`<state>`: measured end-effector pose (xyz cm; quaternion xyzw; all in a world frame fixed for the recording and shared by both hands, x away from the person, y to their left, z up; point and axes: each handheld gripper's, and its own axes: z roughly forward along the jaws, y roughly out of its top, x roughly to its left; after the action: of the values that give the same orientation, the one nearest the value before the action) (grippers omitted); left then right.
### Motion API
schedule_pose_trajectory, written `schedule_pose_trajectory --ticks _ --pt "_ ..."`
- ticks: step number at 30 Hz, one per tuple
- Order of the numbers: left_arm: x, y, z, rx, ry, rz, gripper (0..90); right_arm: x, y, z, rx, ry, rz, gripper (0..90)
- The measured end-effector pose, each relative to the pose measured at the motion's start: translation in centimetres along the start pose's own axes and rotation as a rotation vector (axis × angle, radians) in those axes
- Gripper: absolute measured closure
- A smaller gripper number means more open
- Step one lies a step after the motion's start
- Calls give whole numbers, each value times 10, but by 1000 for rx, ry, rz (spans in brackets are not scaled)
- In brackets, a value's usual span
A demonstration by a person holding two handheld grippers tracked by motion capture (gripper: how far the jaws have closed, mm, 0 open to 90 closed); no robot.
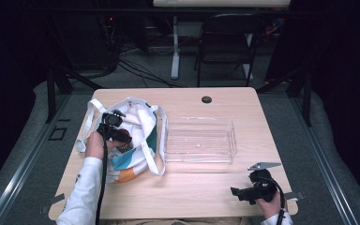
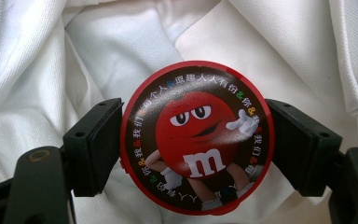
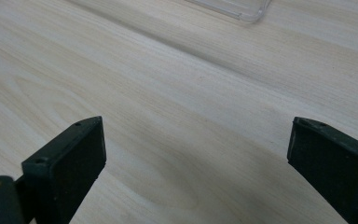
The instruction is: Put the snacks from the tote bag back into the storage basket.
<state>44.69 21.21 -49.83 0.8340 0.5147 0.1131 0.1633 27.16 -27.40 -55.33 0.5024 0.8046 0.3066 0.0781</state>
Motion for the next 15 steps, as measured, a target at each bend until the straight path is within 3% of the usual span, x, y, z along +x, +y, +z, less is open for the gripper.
schedule_pose_trajectory --ticks 15 --pt "1 -2 -4 -25 -13 5 261 1 0 0 5 -2 0 42"
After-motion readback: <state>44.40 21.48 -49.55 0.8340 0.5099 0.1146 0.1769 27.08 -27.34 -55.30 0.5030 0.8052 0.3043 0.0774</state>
